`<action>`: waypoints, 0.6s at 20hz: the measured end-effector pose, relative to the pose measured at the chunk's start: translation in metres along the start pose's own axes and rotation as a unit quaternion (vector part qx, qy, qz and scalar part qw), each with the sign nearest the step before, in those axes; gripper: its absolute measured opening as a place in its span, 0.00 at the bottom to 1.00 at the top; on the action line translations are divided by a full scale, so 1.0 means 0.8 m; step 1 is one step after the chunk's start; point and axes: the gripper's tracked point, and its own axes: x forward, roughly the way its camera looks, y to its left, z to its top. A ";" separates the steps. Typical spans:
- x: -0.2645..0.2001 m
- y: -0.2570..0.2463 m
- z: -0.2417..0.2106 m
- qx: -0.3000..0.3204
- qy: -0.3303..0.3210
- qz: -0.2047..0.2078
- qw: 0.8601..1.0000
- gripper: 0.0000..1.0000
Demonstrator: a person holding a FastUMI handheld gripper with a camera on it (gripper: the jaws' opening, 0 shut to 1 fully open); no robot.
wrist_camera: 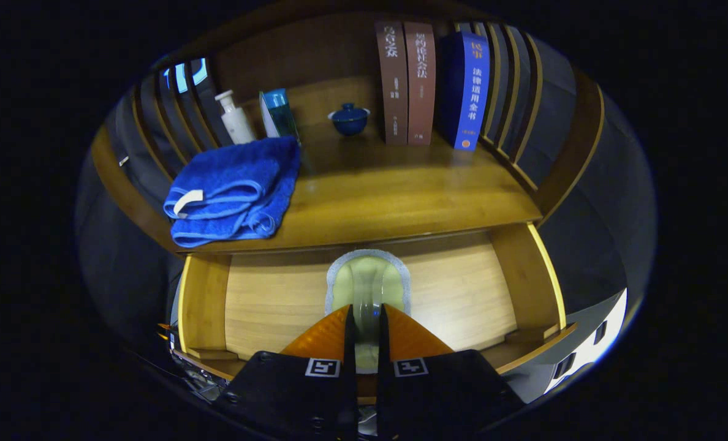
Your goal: Pull open the drawer, take out the items inside it, and place them on the countertop above the cabinet.
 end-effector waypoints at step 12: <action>0.020 0.028 0.120 -0.043 -0.013 0.018 0.999 0.17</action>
